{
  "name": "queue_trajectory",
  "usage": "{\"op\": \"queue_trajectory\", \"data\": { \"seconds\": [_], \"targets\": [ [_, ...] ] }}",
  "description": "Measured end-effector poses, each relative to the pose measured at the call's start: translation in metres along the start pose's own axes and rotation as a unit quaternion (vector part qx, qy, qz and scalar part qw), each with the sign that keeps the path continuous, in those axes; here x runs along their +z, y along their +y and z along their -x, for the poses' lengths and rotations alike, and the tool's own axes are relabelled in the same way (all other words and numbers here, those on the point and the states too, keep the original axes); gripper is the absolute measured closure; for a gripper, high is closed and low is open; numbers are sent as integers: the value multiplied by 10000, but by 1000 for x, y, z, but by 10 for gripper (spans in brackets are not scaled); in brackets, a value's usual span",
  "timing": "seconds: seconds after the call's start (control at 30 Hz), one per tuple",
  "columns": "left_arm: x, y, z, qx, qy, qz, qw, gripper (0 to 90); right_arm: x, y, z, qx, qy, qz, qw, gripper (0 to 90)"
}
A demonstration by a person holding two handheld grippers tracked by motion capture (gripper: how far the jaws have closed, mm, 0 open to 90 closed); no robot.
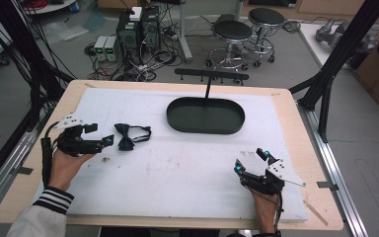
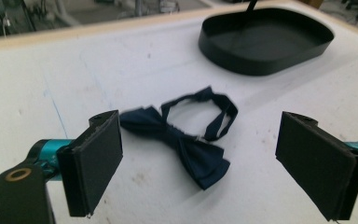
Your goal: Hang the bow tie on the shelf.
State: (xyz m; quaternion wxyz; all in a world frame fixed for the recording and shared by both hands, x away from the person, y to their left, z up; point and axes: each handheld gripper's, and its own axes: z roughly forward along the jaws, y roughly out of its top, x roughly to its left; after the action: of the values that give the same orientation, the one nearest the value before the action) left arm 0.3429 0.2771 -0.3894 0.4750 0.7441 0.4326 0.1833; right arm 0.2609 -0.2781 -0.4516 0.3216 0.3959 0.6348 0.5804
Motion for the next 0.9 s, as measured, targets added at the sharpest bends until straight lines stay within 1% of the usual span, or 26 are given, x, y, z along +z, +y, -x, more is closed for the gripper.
{"op": "queue_trajectory", "data": {
  "seconds": [0.1,0.13,0.17,0.2,0.27,0.37,0.4,0.43,0.47,0.5,0.6,0.67,0.7,0.77,0.83,0.9],
  "targets": [
    [7,-1,0,-94,-55,-161,9998,168,0,0,0,-2,-3,-2,10000,109],
    [9,-1,1,-133,-63,-186,9997,201,0,0,0,1,5,-3,10000,109],
    [12,-1,1,-182,-56,-209,9996,201,0,0,0,1,5,-3,10000,109],
    [14,-1,1,-275,-61,-271,9992,214,0,0,0,13,18,-10,10000,109],
    [20,-2,-1,-538,-89,-403,9977,215,0,0,0,20,18,-8,10000,109],
    [26,-4,-2,-631,-85,-635,9959,226,0,0,0,33,22,-22,10000,109],
    [28,-4,-2,-628,-91,-723,9954,226,0,0,0,33,22,-22,10000,109],
    [30,-5,-2,-580,-86,-774,9953,234,0,0,0,49,22,-34,10000,109],
    [31,-6,-2,-546,-77,-807,9952,284,0,0,1,36,24,-25,10000,109],
    [33,-6,-2,-524,-68,-857,9949,284,0,0,1,36,24,-25,10000,109],
    [39,-9,-1,-521,-128,-1022,9933,298,0,0,0,23,11,-30,10000,109],
    [43,-10,-1,-471,-125,-1141,9923,299,0,0,1,24,17,-25,10000,109],
    [44,-10,0,-490,-136,-1185,9917,305,0,0,1,28,18,-26,10000,109],
    [47,-12,0,-421,-124,-1276,9909,311,0,0,0,26,13,-22,10000,109],
    [49,-13,1,-334,-85,-1408,9894,319,0,0,0,10,7,-25,10000,109],
    [50,-14,1,-315,-80,-1471,9886,328,0,0,0,16,7,-21,10000,109]
  ]
}}
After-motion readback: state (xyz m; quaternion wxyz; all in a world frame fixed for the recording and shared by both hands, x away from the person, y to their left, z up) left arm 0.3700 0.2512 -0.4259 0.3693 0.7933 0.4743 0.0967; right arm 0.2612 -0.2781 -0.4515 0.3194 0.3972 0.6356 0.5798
